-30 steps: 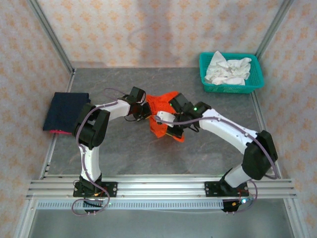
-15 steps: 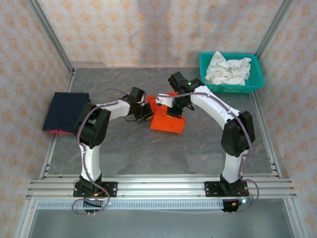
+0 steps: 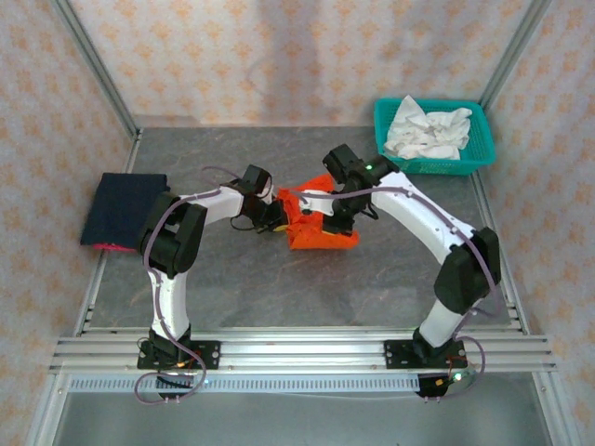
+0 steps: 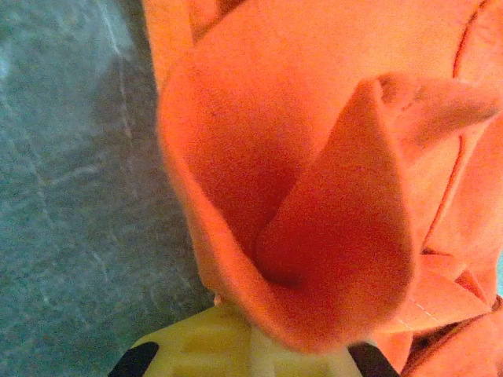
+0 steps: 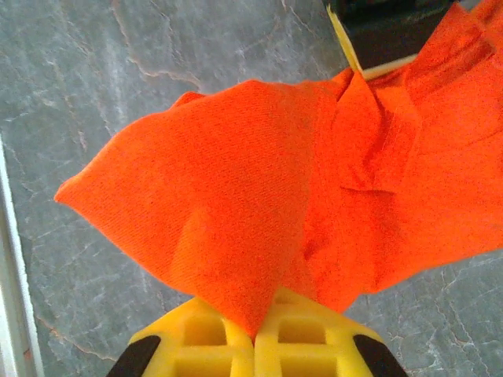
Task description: Fold and stack the t-shirts
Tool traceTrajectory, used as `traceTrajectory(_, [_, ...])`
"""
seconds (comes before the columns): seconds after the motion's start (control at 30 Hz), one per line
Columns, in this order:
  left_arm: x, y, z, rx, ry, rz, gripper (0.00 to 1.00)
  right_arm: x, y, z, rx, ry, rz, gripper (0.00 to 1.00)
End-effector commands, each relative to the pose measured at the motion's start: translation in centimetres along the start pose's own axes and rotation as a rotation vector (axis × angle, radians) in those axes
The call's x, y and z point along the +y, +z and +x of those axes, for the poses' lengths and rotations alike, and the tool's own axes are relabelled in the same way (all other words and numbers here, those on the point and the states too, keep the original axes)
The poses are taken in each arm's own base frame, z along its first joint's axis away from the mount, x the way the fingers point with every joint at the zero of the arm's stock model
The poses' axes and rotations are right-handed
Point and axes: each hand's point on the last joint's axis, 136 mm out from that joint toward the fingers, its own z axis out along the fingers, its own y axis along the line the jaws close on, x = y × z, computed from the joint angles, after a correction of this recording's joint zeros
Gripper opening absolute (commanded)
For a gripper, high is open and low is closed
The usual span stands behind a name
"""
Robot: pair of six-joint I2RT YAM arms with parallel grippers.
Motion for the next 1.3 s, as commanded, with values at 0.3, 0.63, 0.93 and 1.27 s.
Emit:
traceTrajectory(0.3, [2.6,0.6,4.3,0.132,-0.016,-0.088,0.00,-2.8,0.5,-1.2,0.014,-0.134,0.028,0.00])
traceTrajectory(0.63, [2.9,0.8,4.0,0.136,-0.029,-0.089,0.00,-6.6,2.3,-1.8,0.065,-0.162,0.000,0.00])
traceTrajectory(0.93, [3.2,0.6,3.8,0.134,-0.039,-0.091,0.00,-11.3,4.6,-2.3,0.119,-0.166,0.056,0.00])
traceTrajectory(1.27, [3.9,0.5,3.9,0.129,-0.062,-0.087,0.00,-14.4,6.8,-3.2,0.077,-0.160,0.093,0.00])
